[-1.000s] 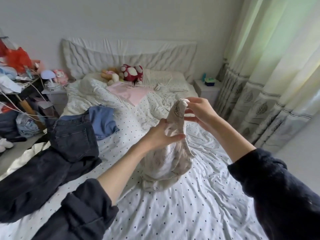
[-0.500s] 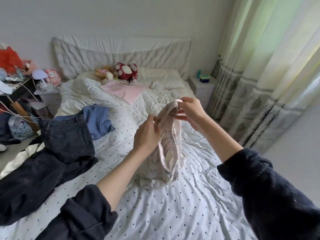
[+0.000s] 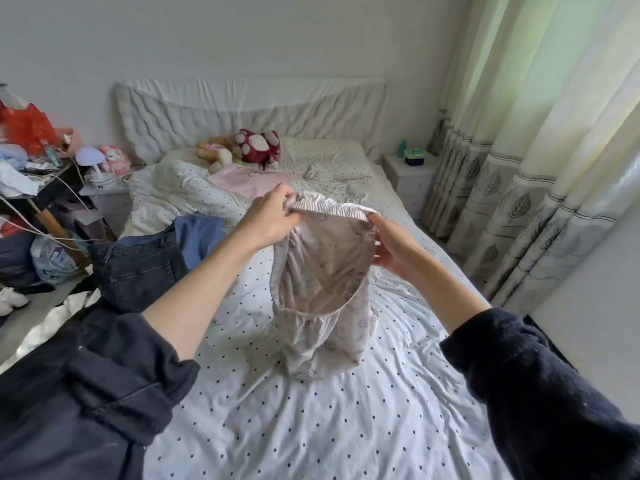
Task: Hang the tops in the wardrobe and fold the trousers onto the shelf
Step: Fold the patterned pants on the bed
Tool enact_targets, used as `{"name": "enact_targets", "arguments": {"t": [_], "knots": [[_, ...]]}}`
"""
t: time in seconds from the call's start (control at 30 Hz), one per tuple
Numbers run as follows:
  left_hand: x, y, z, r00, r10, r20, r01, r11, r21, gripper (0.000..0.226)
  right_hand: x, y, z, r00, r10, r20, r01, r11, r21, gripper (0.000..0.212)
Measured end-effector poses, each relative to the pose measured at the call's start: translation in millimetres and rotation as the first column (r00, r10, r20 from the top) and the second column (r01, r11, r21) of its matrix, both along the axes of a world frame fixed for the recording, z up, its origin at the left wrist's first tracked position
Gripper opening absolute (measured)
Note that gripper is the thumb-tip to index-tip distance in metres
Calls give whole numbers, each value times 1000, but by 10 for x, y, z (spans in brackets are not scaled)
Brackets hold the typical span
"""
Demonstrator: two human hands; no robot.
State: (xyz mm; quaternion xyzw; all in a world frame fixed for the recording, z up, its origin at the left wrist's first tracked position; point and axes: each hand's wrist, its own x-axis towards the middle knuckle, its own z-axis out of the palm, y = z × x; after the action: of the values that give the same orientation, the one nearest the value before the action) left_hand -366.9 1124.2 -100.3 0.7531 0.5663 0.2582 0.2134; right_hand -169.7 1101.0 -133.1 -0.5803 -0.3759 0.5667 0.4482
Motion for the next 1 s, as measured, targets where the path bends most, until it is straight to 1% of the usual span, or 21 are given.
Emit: {"name": "enact_targets", "arguments": {"t": [0.03,0.07,0.1,0.13,0.2,0.27,0.33,0.4,0.5,0.6,0.67,0.7,0.73,0.77,0.8,0.83,0.87,0.9,0.93,0.97,1.0], "knots": [[-45,13,15,996,30,-79,-25,997,68,19,46,4,18,1000,-16,18,16,1000,16,24],[-100,16,27,991,70,-111,-57,991,119,21,87,2,39,1000,-12,24,11,999,41,21],[-132,13,22,990,93,-105,-77,986,146,23,130,-17,38,999,3,38,-6,997,71,20],[-159,7,10,992,96,-84,-83,985,151,24,153,-49,39,995,29,91,-39,993,110,21],[-166,-11,-64,997,55,-58,-48,992,114,26,159,-125,-18,962,58,266,-112,975,192,21],[-182,-24,-160,999,22,-48,-19,998,67,28,141,-197,-88,893,52,446,-186,947,262,19],[-226,-36,-243,999,18,-28,-17,999,37,28,148,-254,-176,811,44,583,-264,917,298,21],[-286,-24,-304,999,35,5,-35,999,31,29,174,-306,-266,738,30,674,-332,886,324,22],[-359,6,-318,996,84,-5,-84,996,15,32,176,-385,-296,624,4,782,-426,840,336,35],[-432,25,-275,990,139,-2,-139,990,23,37,172,-438,-297,545,-57,836,-494,785,375,30],[-484,20,-237,988,154,17,-154,987,40,39,145,-459,-265,552,-55,832,-517,760,393,29],[-507,14,-232,987,162,18,-162,986,34,40,133,-460,-249,587,-4,810,-513,772,376,29],[-525,9,-229,985,173,15,-173,985,19,40,136,-443,-233,646,103,757,-506,800,322,30],[-546,1,-243,983,183,6,-183,983,0,40,147,-434,-214,727,262,635,-508,827,240,31],[-559,-2,-252,982,191,6,-191,981,-22,41,171,-426,-200,796,411,444,-519,840,154,33],[-578,0,-268,981,192,15,-191,980,-52,42,188,-426,-199,818,513,262,-547,834,75,38],[-594,-12,-271,981,193,32,-190,978,-84,43,188,-427,-209,806,566,171,-577,817,17,42],[-606,7,-270,978,200,54,-193,976,-105,43,176,-416,-198,784,582,215,-592,806,-23,44],[-617,40,-255,975,210,68,-201,972,-120,44,149,-395,-173,735,563,378,-592,805,-48,42],[-631,83,-228,972,219,84,-208,970,-126,46,116,-360,-124,651,478,590,-561,826,-51,38],[-635,116,-181,969,222,105,-208,970,-125,46,118,-295,-79,561,336,756,-496,868,-17,35]]}}
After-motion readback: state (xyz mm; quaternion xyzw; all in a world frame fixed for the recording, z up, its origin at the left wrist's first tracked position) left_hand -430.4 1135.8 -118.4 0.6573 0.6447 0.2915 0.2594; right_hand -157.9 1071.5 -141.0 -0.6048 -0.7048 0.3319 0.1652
